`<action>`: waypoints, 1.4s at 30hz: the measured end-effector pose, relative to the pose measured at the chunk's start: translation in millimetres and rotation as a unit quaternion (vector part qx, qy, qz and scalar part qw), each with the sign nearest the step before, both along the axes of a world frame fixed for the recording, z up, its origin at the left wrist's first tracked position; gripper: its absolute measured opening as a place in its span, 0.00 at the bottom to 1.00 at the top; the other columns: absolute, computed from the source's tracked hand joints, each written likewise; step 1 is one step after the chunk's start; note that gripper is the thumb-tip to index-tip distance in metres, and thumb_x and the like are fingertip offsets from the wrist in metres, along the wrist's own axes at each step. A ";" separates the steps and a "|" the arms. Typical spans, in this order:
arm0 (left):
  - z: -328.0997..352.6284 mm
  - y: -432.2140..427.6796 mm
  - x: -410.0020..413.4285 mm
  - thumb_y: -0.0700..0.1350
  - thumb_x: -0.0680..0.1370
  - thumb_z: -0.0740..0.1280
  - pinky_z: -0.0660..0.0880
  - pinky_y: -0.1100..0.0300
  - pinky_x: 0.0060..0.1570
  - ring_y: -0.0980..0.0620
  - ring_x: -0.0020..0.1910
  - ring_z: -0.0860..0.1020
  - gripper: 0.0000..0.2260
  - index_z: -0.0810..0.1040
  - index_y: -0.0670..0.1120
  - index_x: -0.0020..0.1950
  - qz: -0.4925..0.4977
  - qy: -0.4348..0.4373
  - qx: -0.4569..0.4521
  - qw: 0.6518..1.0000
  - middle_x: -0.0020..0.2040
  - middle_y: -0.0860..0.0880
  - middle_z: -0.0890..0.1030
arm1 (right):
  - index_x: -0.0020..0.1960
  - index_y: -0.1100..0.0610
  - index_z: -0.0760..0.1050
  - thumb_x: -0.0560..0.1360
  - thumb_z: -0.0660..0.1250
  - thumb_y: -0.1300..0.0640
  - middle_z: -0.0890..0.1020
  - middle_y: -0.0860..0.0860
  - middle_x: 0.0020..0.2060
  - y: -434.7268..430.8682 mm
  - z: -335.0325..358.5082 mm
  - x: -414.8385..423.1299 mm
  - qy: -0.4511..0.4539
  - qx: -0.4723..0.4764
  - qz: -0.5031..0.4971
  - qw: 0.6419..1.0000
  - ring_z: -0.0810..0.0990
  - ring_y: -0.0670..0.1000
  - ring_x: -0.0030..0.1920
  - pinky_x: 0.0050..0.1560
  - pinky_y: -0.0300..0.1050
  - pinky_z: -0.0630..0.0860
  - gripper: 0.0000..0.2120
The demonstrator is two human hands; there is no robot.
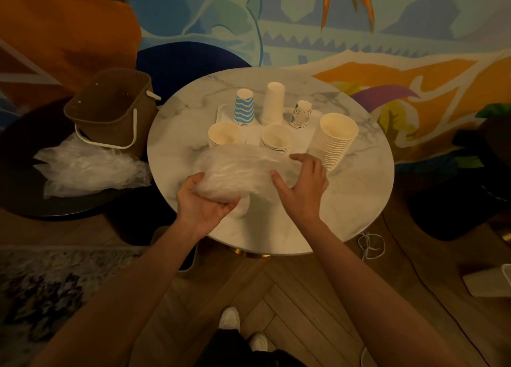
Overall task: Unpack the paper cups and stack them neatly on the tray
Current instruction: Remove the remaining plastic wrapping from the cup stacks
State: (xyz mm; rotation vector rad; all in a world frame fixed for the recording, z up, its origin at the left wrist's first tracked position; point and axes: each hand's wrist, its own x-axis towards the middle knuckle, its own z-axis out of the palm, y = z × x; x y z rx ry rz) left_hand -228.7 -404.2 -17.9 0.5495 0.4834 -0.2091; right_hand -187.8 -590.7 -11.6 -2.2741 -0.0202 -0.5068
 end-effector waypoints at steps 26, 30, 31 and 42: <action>-8.1 -35.5 14.4 0.46 0.73 0.69 0.78 0.46 0.53 0.51 0.55 0.77 0.25 0.62 0.62 0.64 0.031 -0.040 0.326 0.944 0.58 0.52 0.74 | 0.41 0.57 0.79 0.70 0.72 0.58 0.76 0.45 0.38 23.6 9.6 -6.5 0.009 0.084 0.119 0.989 0.75 0.47 0.41 0.42 0.41 0.71 0.03; -10.4 -40.2 10.9 0.58 0.67 0.66 0.78 0.45 0.55 0.49 0.57 0.78 0.28 0.65 0.57 0.66 -0.012 -0.058 0.414 0.908 0.62 0.46 0.75 | 0.42 0.61 0.81 0.70 0.69 0.63 0.80 0.52 0.39 42.3 23.3 -9.7 0.015 0.032 0.244 0.969 0.76 0.49 0.41 0.44 0.41 0.70 0.03; -10.9 -41.7 11.0 0.56 0.70 0.65 0.77 0.46 0.55 0.49 0.57 0.78 0.28 0.64 0.53 0.68 -0.015 -0.065 0.405 0.912 0.61 0.45 0.76 | 0.43 0.61 0.81 0.70 0.69 0.63 0.81 0.54 0.39 45.1 24.7 -11.8 0.016 0.013 0.279 0.960 0.77 0.50 0.42 0.44 0.42 0.72 0.03; -7.4 -24.5 20.8 0.58 0.80 0.53 0.72 0.50 0.62 0.45 0.59 0.77 0.22 0.72 0.48 0.67 0.001 -0.023 0.120 0.992 0.62 0.45 0.78 | 0.46 0.57 0.78 0.71 0.70 0.42 0.82 0.51 0.40 16.0 6.1 -23.2 0.289 0.004 0.281 0.915 0.81 0.50 0.40 0.43 0.45 0.77 0.18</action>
